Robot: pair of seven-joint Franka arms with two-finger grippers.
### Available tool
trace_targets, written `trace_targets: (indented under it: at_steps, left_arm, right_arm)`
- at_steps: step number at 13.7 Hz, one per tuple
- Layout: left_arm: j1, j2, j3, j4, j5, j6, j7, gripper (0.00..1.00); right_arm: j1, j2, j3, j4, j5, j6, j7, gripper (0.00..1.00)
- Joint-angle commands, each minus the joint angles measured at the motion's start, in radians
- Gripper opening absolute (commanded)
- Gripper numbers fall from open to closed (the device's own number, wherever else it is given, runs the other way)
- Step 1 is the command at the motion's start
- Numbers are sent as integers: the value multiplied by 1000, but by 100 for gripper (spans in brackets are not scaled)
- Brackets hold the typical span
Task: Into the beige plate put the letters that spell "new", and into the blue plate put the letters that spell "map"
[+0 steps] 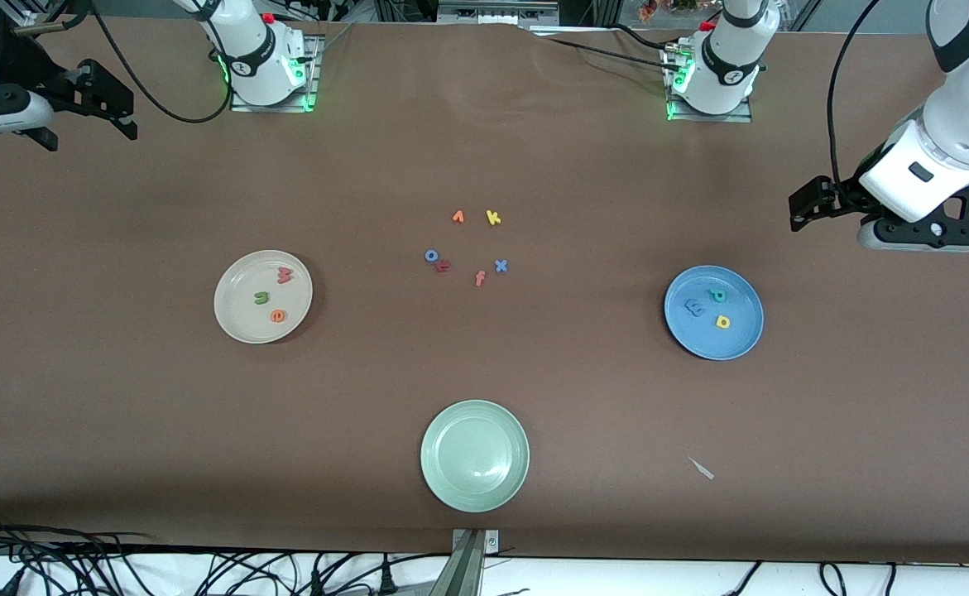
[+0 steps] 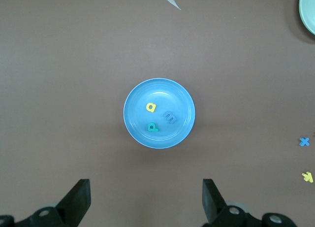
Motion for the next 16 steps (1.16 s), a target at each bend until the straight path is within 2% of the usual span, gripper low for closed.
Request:
trace_targets:
  at_steps: [1, 16]
  left_arm:
    - [-8, 14, 5, 32, -12, -21, 11, 100]
    - [-6, 14, 5, 32, -11, -21, 18, 100]
  right_arm:
    - [2, 6, -3, 14, 5, -3, -9, 100]
    - [7, 30, -2, 20, 26, 23, -6, 100]
